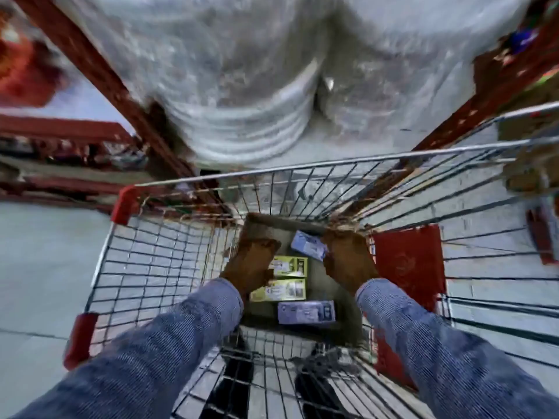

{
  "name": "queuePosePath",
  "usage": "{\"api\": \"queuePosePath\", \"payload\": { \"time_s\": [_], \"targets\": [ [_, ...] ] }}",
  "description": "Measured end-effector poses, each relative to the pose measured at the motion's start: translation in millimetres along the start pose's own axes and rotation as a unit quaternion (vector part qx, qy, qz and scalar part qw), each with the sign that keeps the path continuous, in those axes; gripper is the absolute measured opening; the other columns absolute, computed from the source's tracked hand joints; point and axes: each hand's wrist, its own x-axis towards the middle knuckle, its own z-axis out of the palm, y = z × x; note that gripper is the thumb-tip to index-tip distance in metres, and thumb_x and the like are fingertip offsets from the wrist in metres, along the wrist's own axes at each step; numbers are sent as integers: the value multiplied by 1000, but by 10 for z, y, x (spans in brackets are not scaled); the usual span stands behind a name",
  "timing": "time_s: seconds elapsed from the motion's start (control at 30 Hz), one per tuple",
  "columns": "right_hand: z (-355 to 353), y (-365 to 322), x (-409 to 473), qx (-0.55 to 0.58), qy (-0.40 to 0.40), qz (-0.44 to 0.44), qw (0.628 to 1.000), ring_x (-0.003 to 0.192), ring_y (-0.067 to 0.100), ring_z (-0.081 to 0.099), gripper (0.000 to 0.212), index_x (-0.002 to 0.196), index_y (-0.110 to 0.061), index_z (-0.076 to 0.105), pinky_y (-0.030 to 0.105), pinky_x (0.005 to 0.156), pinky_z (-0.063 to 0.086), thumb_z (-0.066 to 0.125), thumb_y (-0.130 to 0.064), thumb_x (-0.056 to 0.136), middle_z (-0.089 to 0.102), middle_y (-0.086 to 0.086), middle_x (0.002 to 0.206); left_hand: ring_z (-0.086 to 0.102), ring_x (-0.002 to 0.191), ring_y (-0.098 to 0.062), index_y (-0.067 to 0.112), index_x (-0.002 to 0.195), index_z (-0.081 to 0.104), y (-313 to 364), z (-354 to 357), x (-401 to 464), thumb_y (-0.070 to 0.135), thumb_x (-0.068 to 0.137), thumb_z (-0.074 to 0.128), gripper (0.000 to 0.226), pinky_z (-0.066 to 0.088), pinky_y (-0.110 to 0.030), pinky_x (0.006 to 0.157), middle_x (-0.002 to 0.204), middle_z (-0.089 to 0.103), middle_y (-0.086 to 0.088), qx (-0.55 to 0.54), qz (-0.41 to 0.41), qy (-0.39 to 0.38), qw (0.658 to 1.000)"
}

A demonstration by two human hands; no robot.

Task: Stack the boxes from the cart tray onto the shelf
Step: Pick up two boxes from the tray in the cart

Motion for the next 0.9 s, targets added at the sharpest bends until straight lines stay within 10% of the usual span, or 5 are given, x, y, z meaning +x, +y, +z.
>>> {"api": "queuePosePath", "payload": {
  "time_s": [0.27,0.9],
  "targets": [
    [509,5,362,-15,-52,3,999,108,37,62,57,132,-9,49,42,77,56,73,-25,82,62,16,124,43,135,-35,4,143,41,-145,190,425,17,89,68,62,39,-43,111,147,46,-20,-9,22,-78,997],
    [407,29,337,64,-33,34,997,101,34,66,37,110,-11,62,40,81,56,75,-17,76,68,14,112,65,104,-29,10,117,62,-181,252,453,41,74,82,57,54,-36,81,119,66,-12,32,60,-41,997]
  ]
}}
